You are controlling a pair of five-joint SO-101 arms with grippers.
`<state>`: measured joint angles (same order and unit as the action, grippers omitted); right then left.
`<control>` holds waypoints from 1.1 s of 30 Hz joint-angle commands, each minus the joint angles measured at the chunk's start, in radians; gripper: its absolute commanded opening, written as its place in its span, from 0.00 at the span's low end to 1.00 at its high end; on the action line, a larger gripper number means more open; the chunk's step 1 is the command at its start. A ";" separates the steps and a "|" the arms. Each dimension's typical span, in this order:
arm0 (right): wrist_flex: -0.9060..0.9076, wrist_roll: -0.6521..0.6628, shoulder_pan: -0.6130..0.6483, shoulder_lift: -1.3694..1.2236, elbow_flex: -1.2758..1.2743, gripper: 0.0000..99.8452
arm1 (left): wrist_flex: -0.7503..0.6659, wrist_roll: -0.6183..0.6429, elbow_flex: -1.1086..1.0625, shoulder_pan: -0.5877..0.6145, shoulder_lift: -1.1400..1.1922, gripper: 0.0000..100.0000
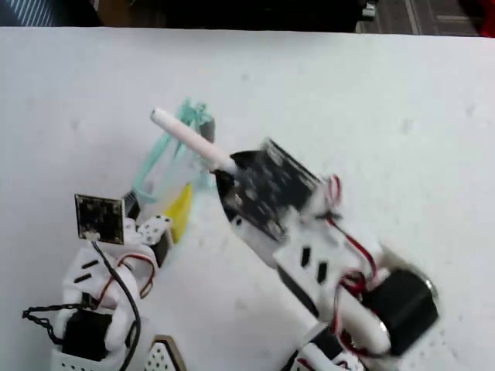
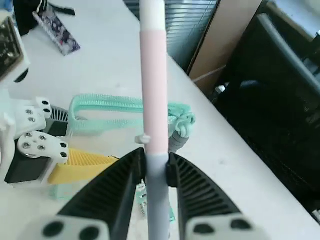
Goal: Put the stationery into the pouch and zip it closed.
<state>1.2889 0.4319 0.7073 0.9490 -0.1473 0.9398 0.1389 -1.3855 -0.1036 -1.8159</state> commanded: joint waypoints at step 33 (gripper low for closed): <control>-1.090 -0.236 0.159 -0.133 -0.520 0.02 | -0.026 -0.009 0.005 -0.013 0.008 0.24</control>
<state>0.2163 0.2079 0.8823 0.8140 -0.6644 0.9398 0.1389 -1.3855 -0.1036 -1.8128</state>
